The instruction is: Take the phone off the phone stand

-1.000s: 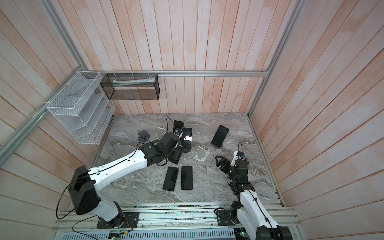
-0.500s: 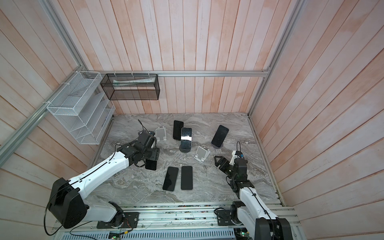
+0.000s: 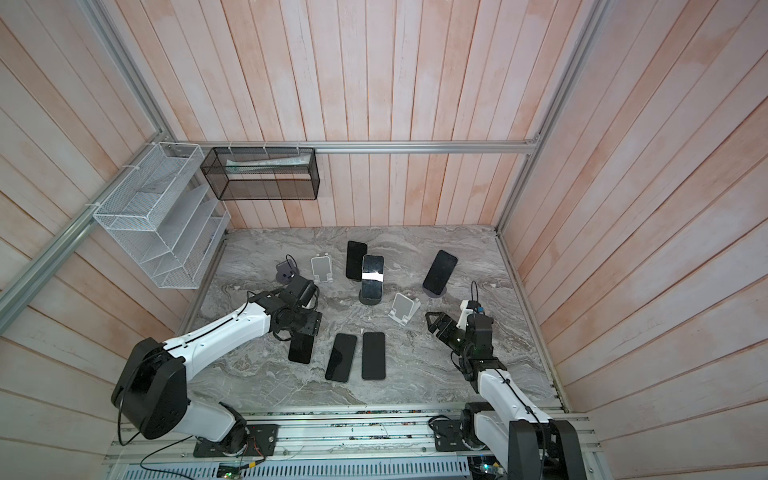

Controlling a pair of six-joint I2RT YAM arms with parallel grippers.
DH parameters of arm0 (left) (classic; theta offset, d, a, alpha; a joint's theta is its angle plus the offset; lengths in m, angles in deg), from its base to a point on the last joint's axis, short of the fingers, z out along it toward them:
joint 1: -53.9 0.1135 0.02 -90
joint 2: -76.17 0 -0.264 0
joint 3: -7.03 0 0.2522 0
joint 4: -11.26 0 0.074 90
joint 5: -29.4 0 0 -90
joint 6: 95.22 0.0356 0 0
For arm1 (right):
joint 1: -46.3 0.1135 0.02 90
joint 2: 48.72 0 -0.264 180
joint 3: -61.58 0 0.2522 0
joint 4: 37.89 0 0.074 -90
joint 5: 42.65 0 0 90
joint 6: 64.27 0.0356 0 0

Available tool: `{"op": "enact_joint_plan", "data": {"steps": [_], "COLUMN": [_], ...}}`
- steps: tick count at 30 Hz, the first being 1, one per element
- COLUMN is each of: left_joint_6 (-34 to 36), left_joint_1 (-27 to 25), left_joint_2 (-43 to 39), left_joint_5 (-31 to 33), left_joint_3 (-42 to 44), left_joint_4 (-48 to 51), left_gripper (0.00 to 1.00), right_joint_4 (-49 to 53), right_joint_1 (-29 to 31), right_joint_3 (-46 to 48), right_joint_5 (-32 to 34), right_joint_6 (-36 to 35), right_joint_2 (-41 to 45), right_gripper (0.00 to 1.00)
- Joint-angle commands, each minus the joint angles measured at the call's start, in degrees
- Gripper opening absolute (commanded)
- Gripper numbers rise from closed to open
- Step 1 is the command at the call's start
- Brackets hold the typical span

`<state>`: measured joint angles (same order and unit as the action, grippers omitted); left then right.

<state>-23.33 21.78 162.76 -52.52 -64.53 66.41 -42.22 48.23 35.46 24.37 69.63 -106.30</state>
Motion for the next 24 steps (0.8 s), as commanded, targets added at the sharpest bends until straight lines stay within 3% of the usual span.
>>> {"op": "enact_joint_plan", "data": {"steps": [1,15,24], "left_joint_6": [-1.11,-7.16,-11.42], "left_joint_1": [0.48,0.43,-1.17], "left_joint_2": [3.31,7.93,7.57], "left_joint_5": [-1.61,-4.16,0.89], "left_joint_3": [-1.21,1.53,3.78], "left_joint_4": [-1.22,-6.61,-7.75], "left_gripper": [0.47,0.46,0.48], "right_joint_4": [-0.86,1.36,1.98], "right_joint_1": [-0.27,-0.24,-0.26], "right_joint_3": [-2.26,-1.70,-1.20], "right_joint_5": [-1.45,0.57,0.92], "right_joint_6": [-0.05,-1.20,-1.18], "right_joint_2": [-0.44,1.54,2.98], "right_gripper": [0.89,0.89,0.89]}}
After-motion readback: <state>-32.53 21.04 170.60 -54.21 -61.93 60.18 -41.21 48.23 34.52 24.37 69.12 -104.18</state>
